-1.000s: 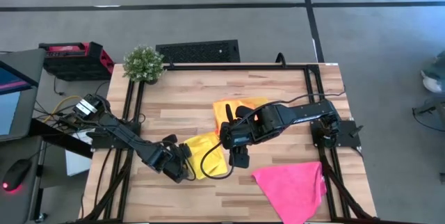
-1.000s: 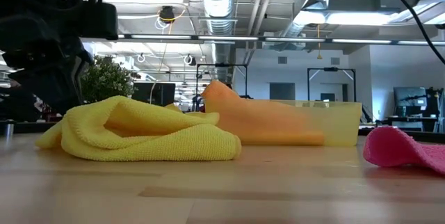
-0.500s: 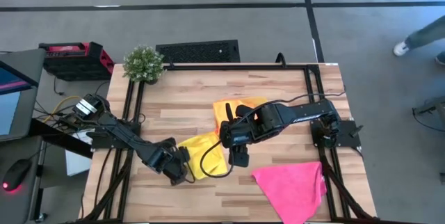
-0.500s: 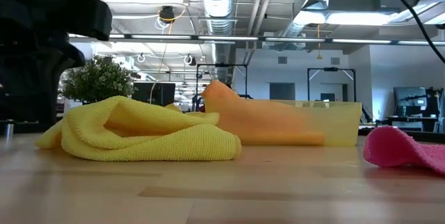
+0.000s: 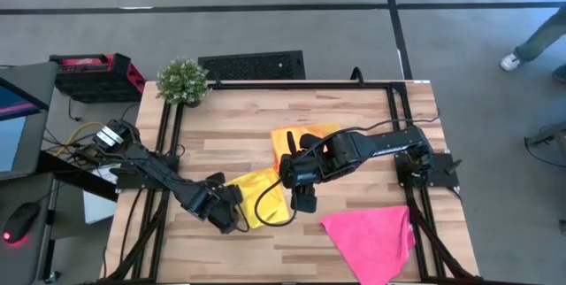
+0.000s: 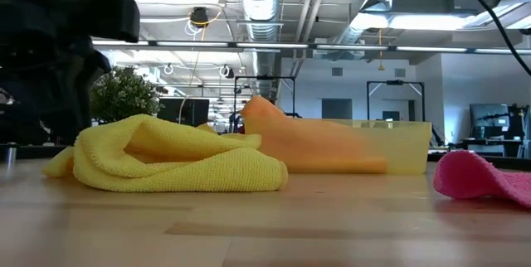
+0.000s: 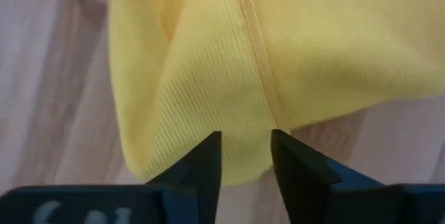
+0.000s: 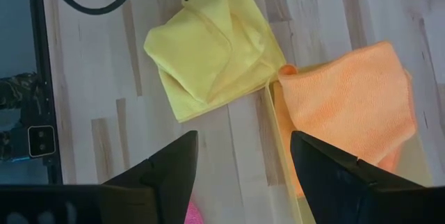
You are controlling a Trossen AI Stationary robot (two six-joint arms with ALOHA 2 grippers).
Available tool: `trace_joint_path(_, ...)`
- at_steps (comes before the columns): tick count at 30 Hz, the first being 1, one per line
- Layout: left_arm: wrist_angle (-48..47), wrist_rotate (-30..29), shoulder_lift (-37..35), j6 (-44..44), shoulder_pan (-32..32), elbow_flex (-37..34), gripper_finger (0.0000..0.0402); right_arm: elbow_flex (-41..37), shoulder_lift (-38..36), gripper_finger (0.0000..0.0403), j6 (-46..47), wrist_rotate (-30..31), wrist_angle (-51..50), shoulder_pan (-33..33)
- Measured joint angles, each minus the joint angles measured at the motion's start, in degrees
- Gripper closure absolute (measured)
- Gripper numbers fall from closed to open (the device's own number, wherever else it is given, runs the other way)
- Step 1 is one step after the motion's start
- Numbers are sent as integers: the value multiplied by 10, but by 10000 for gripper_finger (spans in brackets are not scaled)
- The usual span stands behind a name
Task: Fold microfiber towels
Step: Fold the yellow microfiber towel
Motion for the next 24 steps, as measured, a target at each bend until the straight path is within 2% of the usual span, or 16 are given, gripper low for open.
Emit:
trace_joint_path(5, 30, -14, 0, 1, 0, -12, 262, 0, 0, 148, 0, 0, 0, 0)
trace_joint_path(12, 65, 4, 0, -19, -1, -47, 260, 0, 0, 148, -1, 0, 0, 0)
trace_joint_path(18, 80, 57, 0, -30, -5, -47, 260, 0, 0, 148, -1, 0, 0, 0)
trace_joint_path(24, 97, 73, 0, -34, -24, -47, 260, 0, 0, 148, -10, 0, 0, -4)
